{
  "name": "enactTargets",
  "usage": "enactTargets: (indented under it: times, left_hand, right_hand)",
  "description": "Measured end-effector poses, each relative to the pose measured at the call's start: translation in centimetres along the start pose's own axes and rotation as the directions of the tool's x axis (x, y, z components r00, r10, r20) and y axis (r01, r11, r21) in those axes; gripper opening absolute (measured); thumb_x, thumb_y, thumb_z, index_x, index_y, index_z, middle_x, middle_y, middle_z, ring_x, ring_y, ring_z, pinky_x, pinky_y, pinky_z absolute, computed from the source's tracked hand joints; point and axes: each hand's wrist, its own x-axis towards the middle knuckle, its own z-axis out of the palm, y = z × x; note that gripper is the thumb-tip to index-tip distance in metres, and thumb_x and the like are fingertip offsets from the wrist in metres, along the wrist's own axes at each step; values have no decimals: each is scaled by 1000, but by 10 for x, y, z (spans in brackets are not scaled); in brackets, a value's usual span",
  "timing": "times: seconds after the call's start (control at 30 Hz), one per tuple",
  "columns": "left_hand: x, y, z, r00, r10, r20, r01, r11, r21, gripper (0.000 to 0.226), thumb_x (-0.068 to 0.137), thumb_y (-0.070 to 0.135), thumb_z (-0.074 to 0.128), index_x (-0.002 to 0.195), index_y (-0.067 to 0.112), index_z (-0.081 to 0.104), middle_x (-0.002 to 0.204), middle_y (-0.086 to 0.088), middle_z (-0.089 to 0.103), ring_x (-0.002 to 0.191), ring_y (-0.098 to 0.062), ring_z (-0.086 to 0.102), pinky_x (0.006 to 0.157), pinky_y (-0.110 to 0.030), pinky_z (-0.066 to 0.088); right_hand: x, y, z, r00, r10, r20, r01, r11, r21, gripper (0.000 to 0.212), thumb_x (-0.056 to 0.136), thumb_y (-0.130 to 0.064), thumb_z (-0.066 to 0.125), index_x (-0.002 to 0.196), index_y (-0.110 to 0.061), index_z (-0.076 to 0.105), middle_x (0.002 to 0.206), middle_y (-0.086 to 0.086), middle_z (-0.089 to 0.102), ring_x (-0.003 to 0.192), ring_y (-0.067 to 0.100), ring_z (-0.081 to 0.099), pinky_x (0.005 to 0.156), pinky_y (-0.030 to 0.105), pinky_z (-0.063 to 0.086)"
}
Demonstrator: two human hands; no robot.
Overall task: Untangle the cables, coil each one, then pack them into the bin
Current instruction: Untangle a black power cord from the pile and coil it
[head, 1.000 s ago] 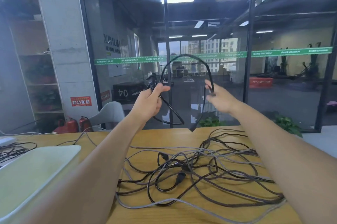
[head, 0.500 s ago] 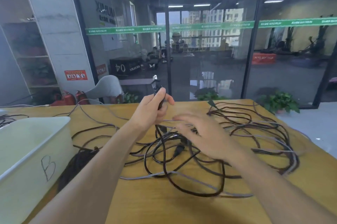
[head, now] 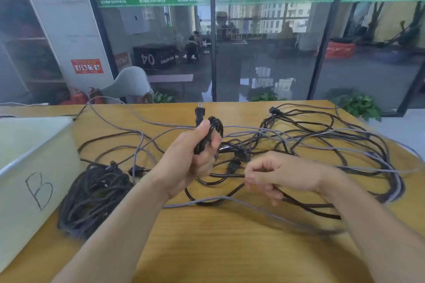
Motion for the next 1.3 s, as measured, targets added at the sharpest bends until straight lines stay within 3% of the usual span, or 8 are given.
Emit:
enactTargets:
  times: [0.23,0.37,0.47,0.53,0.63,0.83,1.03,1.3]
  left_hand:
    - [-8,4,-28,996,50,-67,-62,979,-192,47,108,47,34,74,22,55,50,9,12,41,-11,8,46,-29,8]
    - [-15,4,-18,999,42,12,-38,972,-230,46,106,47,34,73,21,53,49,10,11,39,-11,9,41,-24,12]
    - [-15,-1,-2,996,14,85,0,987,-164,45,102,48,36,72,21,55,49,9,10,40,-11,9,41,-24,14]
    - [-15,-5,5,992,4,124,14,990,-143,45,102,47,35,72,21,56,49,9,11,41,-11,8,43,-25,12]
    - [-14,-9,9,987,-34,160,56,989,-134,46,103,47,35,73,20,56,46,12,16,40,-10,10,43,-25,13]
    - [-11,-18,13,971,-106,213,107,994,3,47,102,51,41,74,19,61,46,12,22,40,-8,14,42,-23,16]
    - [-10,-26,19,983,-94,160,57,973,222,48,105,49,42,84,15,68,53,3,18,48,-16,11,45,-25,16]
    - [-6,-36,18,999,11,49,-29,921,389,53,112,43,34,95,3,64,56,1,25,55,-21,15,51,-29,18]
  right_hand:
    - [-27,14,-23,945,297,134,-291,954,-67,36,108,-41,48,93,-14,67,72,1,46,52,13,34,50,26,38]
    - [-26,15,-21,898,318,-303,-432,768,-473,55,93,-71,54,76,-21,70,63,-8,55,58,11,49,56,27,39]
    - [-15,9,-12,682,127,-720,-679,475,-560,78,68,-96,47,63,-20,63,61,-8,60,62,13,56,54,26,36]
    - [-10,3,-9,541,-37,-840,-726,483,-489,76,72,-94,45,61,-19,54,59,-5,56,60,15,51,52,26,29]
    - [-3,5,-4,464,-153,-873,-649,612,-452,54,94,-71,53,75,-21,57,65,-4,58,66,21,55,52,29,29]
    - [4,13,8,545,91,-834,-171,985,-4,21,109,-30,50,98,-20,64,74,-3,60,63,20,52,58,37,42]
    - [3,-9,23,649,118,-751,236,908,346,9,104,-18,61,100,-14,69,78,2,54,59,10,44,47,23,38]
    - [9,-11,34,715,88,-693,242,900,364,30,104,-5,53,114,-18,78,85,9,65,75,14,63,70,28,57]
